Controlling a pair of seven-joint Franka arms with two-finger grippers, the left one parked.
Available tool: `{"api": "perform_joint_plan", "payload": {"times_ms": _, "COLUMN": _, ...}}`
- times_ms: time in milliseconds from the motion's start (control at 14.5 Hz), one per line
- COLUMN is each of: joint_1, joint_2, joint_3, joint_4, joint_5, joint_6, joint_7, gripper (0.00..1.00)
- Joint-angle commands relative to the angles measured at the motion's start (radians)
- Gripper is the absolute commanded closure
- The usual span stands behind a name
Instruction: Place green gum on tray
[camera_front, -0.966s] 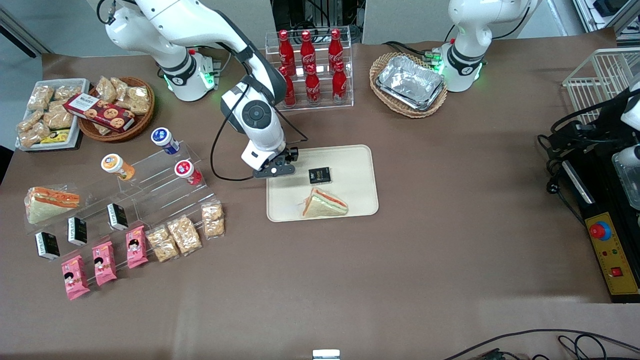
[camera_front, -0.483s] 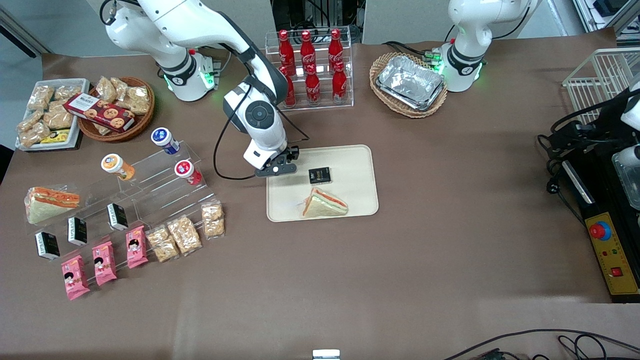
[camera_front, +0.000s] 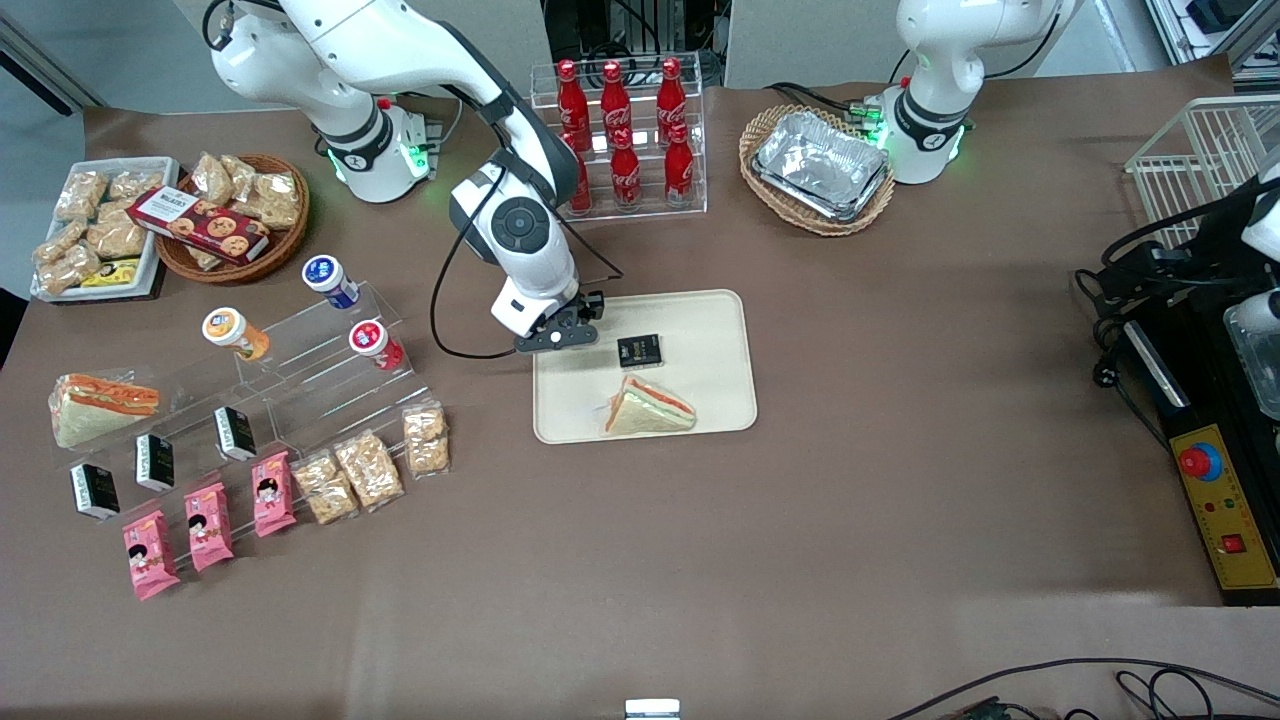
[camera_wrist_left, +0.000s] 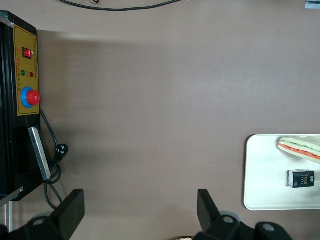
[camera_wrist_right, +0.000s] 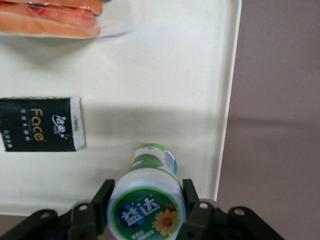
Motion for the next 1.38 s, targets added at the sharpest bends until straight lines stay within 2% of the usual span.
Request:
{"api": "perform_joint_plan", "payload": {"times_ms": 0, "joint_1": 0.017, "joint_2": 0.012, "joint_3": -0.011, "joint_4": -0.008, "joint_5": 0.028, "joint_6": 0.043, "joint_7": 0.002, "gripper": 0.22}}
{"api": "perform_joint_plan", "payload": {"times_ms": 69, "joint_1": 0.017, "joint_2": 0.015, "joint_3": -0.011, "joint_4": -0.010, "joint_5": 0.028, "joint_6": 0.054, "joint_7": 0.002, "gripper": 0.03}}
{"api": "perform_joint_plan", "payload": {"times_ms": 414, "joint_1": 0.019, "joint_2": 0.004, "joint_3": -0.011, "joint_4": -0.019, "joint_5": 0.028, "joint_6": 0.062, "joint_7": 0.002, "gripper": 0.00}}
{"api": "perform_joint_plan", "payload": {"times_ms": 621, "joint_1": 0.001, "joint_2": -0.056, "joint_3": -0.022, "joint_4": 0.064, "joint_5": 0.024, "joint_6": -0.060, "joint_7": -0.024, "gripper": 0.00}}
{"api": "perform_joint_plan", "payload": {"times_ms": 1103, "joint_1": -0.217, "joint_2": -0.147, "joint_3": -0.037, "joint_4": 0.314, "joint_5": 0.014, "joint_6": -0.378, "joint_7": -0.203, "gripper": 0.00}}
{"api": "perform_joint_plan", "payload": {"times_ms": 1310, "joint_1": -0.323, "joint_2": -0.209, "joint_3": -0.048, "joint_4": 0.383, "joint_5": -0.018, "joint_6": -0.487, "joint_7": -0.326, "gripper": 0.00}}
